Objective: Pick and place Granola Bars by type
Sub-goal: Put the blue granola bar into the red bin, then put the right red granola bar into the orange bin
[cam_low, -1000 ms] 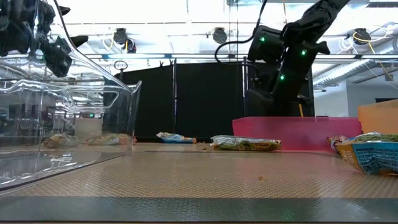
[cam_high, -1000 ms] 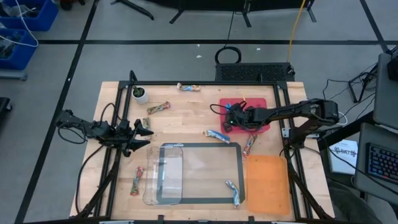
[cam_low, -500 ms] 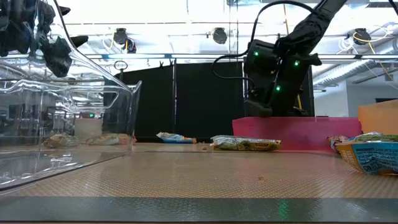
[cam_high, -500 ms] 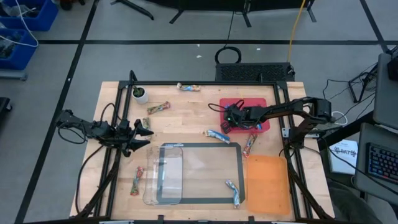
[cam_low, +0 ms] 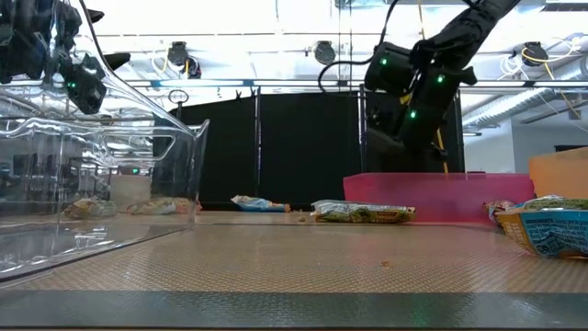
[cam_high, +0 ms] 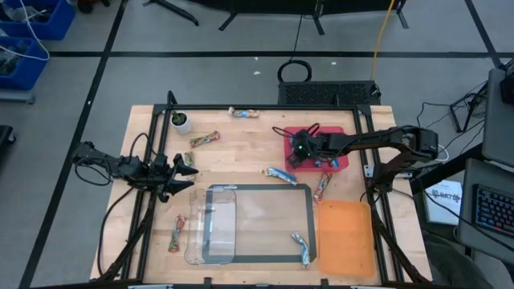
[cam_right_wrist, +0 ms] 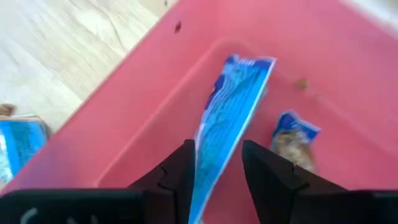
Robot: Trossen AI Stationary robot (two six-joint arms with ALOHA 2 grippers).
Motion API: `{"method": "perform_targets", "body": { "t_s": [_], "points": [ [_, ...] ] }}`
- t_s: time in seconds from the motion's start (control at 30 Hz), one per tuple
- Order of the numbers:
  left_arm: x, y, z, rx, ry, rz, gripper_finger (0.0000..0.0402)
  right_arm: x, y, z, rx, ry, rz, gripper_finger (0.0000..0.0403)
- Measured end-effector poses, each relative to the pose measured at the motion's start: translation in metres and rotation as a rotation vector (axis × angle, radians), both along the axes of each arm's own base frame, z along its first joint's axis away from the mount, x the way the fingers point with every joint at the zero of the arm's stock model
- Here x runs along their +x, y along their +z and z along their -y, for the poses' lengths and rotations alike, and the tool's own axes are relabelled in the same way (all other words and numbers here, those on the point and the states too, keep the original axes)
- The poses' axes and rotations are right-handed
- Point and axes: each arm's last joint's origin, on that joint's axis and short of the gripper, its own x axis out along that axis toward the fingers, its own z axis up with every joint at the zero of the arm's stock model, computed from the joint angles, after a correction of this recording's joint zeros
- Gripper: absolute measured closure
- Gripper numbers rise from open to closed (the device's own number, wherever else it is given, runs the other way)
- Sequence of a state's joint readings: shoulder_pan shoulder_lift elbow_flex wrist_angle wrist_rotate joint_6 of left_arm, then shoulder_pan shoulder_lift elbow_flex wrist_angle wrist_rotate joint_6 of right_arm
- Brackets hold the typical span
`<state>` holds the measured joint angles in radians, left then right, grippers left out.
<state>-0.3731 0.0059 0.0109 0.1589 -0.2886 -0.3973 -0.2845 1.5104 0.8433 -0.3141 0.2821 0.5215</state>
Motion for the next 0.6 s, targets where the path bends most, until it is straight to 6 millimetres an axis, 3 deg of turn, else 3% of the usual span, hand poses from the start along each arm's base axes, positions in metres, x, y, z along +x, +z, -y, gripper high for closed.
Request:
{"method": "perform_targets", "body": {
  "t_s": [0.33, 0.6],
  "points": [
    [0.000, 0.000, 0.000, 0.000, 0.000, 0.000, 0.0147, -0.021, 0.052, -0.005, -0.136, 0.239, 0.080, 0.0281],
    [0.000, 0.000, 0.000, 0.000, 0.000, 0.000, 0.0147, -0.035, 0.078, -0.014, -0.172, 0.491, 0.172, 0.0279]
  ]
}}
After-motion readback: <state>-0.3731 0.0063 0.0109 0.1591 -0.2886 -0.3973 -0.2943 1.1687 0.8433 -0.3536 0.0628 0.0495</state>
